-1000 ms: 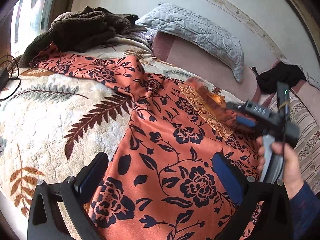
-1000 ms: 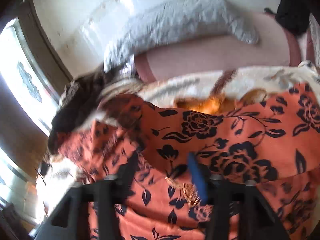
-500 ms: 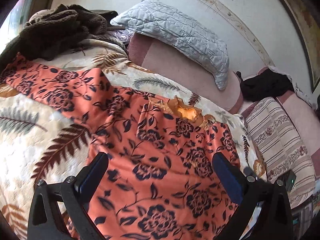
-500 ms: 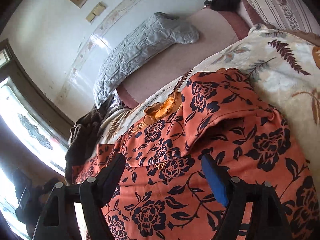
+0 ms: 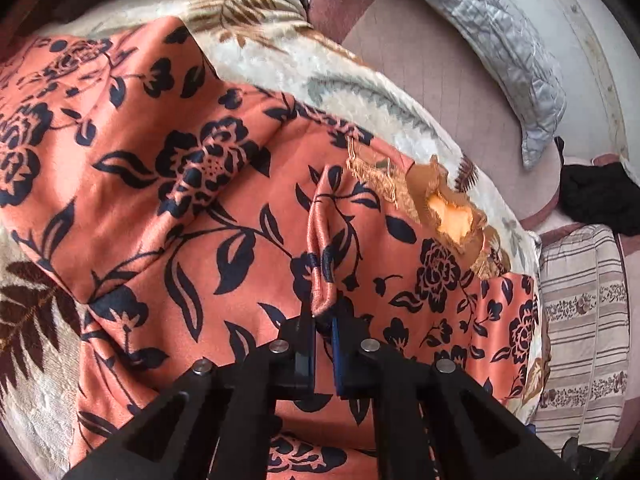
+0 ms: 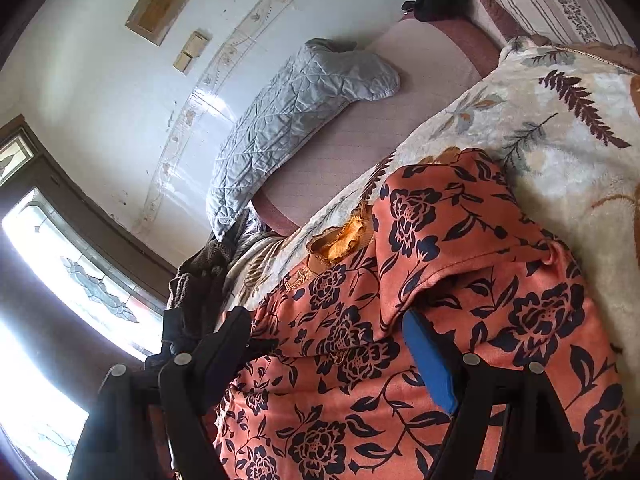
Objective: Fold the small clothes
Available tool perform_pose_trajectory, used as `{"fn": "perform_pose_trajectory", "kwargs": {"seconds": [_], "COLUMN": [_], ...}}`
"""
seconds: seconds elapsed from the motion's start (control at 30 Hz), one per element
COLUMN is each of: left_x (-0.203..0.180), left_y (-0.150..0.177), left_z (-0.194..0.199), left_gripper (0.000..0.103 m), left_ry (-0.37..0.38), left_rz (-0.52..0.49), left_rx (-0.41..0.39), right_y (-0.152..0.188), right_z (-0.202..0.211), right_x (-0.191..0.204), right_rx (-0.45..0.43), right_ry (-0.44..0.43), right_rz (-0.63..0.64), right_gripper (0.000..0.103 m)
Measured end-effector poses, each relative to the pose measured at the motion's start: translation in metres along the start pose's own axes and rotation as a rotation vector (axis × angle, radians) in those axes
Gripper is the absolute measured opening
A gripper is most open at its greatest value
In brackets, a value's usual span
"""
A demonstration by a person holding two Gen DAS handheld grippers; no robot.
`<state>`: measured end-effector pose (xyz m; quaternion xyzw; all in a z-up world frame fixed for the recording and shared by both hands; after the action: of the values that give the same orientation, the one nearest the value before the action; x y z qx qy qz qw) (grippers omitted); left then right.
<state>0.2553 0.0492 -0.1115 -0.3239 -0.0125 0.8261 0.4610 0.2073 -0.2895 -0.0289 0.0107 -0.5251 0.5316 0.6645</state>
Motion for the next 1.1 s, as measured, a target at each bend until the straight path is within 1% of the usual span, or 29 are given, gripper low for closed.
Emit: {"fn": "perform_pose_trajectory", "kwargs": {"seconds": [0.03,0.1,0.13,0.17,0.2,0.27,0.3,0.33,0.37,0.4,0.47,0.53,0.57,0.6,0.63,0.67,0.7,0.73,0.77,0.8,0.83,0.87,0.9,0.93,1.0,1.07,1.1], "left_x": [-0.005,-0.013,-0.012,-0.007,0.0,0.021,0.032,0.043,0.047,0.048,0.047,0.047,0.047,0.047,0.047,0.047,0.048,0.048,0.05,0.053,0.058,0.066,0.078,0.093,0.135,0.186,0.214], "left_y": [-0.003,-0.002,0.004,0.01,0.018,0.029,0.032,0.036,0.035,0.033,0.033,0.034,0.035,0.035,0.034,0.035,0.035,0.033,0.031,0.026,0.022,0.014,0.004,-0.008,-0.033,-0.06,-0.073], "left_z": [0.018,0.063,0.077,0.082,0.077,0.051,0.034,0.021,0.02,0.022,0.022,0.023,0.023,0.023,0.024,0.026,0.029,0.033,0.042,0.056,0.072,0.091,0.113,0.131,0.16,0.173,0.176], "left_gripper": [0.006,0.006,0.006,0.006,0.007,0.007,0.007,0.008,0.009,0.011,0.011,0.011,0.011,0.012,0.012,0.014,0.019,0.028,0.034,0.051,0.065,0.071,0.078,0.081,0.082,0.082,0.081], "left_ry": [-0.022,-0.016,-0.02,-0.029,-0.047,-0.129,-0.166,-0.176,-0.137,-0.119,-0.098,-0.086,-0.079,-0.073,-0.065,-0.055,-0.042,-0.03,-0.018,0.003,0.029,0.057,0.083,0.094,0.12,0.148,0.156], "left_rz": [-0.034,-0.102,-0.127,-0.144,-0.149,-0.174,-0.167,-0.133,-0.108,-0.1,-0.1,-0.112,-0.119,-0.125,-0.126,-0.119,-0.108,-0.095,-0.08,-0.067,-0.054,-0.035,-0.011,0.021,0.135,0.275,0.361], "left_rx": [-0.071,-0.228,-0.267,-0.267,-0.246,-0.178,-0.133,-0.091,-0.111,-0.131,-0.117,-0.113,-0.112,-0.11,-0.101,-0.086,-0.066,-0.049,-0.051,-0.07,-0.101,-0.144,-0.204,-0.259,-0.338,-0.369,-0.384], "right_y": [0.0,-0.002,-0.003,-0.003,-0.004,-0.004,-0.003,-0.002,-0.001,0.0,-0.004,-0.014,-0.022,-0.029,-0.036,-0.043,-0.046,-0.041,-0.033,-0.033,-0.035,-0.034,-0.029,-0.019,0.008,0.034,0.042], "right_z": [0.0,0.002,0.003,0.004,0.004,0.003,0.003,0.002,0.001,0.002,0.004,0.0,-0.006,-0.017,-0.029,-0.043,-0.059,-0.073,-0.081,-0.078,-0.067,-0.056,-0.045,-0.035,-0.021,-0.017,-0.019], "right_x": [-0.003,-0.01,-0.016,-0.021,-0.026,-0.037,-0.041,-0.044,-0.047,-0.05,-0.05,-0.047,-0.043,-0.04,-0.04,-0.046,-0.06,-0.084,-0.108,-0.111,-0.102,-0.089,-0.073,-0.058,-0.035,-0.018,-0.009], "right_rx": [-0.004,-0.012,-0.018,-0.02,-0.017,-0.011,-0.009,-0.001,0.006,0.008,0.018,0.032,0.043,0.066,0.083,0.097,0.126,0.168,0.205,0.182,0.151,0.131,0.117,0.117,0.144,0.182,0.201], "right_ry": [0.011,0.027,0.038,0.047,0.053,0.073,0.083,0.088,0.096,0.114,0.106,0.098,0.08,0.05,0.03,0.036,0.07,0.148,0.211,0.186,0.164,0.146,0.118,0.099,0.096,0.079,0.066], "right_rz": [-0.005,-0.025,-0.038,-0.051,-0.065,-0.09,-0.097,-0.104,-0.107,-0.11,-0.125,-0.149,-0.164,-0.179,-0.191,-0.192,-0.204,-0.258,-0.333,-0.362,-0.344,-0.309,-0.262,-0.211,-0.119,-0.069,-0.05], "right_gripper": [0.081,0.081,0.081,0.081,0.081,0.081,0.081,0.081,0.081,0.082,0.084,0.085,0.091,0.093,0.093,0.093,0.093,0.093,0.088,0.088,0.088,0.088,0.089,0.09,0.091,0.091,0.091]}}
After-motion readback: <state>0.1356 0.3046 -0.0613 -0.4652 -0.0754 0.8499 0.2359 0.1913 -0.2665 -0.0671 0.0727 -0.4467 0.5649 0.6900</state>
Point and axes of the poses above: each gripper's, at about its wrist camera, not at the fingertips, and z roughly against the way its jaws point, x to its left, y to its underside, the point moved 9 cm from there along -z, roughly the way its jaws point, and after that the axes turned 4 degrees about y, right-handed, at the moved point
